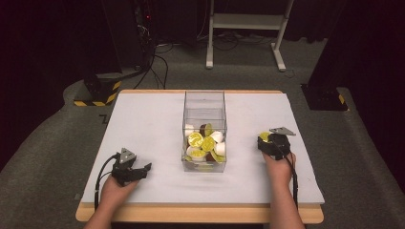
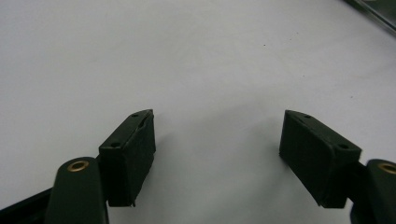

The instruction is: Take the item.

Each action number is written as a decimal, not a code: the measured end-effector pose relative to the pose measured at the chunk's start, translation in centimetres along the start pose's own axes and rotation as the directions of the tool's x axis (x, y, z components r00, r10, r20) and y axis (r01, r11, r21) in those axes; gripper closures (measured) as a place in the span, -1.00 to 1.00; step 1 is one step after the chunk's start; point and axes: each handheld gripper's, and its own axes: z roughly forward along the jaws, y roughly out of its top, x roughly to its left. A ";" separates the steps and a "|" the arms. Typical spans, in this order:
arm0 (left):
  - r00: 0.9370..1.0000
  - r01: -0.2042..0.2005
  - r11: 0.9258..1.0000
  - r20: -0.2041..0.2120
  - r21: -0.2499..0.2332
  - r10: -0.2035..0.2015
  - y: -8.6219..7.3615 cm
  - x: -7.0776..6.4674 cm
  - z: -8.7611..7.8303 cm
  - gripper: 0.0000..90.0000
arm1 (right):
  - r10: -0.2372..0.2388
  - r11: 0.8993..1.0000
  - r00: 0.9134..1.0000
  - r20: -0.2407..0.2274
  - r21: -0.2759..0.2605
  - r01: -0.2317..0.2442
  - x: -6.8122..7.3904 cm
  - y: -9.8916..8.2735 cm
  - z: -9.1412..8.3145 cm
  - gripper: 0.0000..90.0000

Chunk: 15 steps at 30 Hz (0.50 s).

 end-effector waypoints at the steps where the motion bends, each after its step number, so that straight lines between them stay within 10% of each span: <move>1: 1.000 0.000 1.000 0.000 0.000 0.000 0.0 0.0 0.0 -0.40 | -0.005 1.000 1.000 0.002 -0.002 0.005 0.0 0.0 0.0 -0.27; 15: 1.000 0.001 1.000 0.000 0.000 -0.001 0.0 0.0 0.0 -0.40 | -0.041 0.995 0.999 -0.013 -0.094 0.039 1.9 1.2 -2.4 -0.59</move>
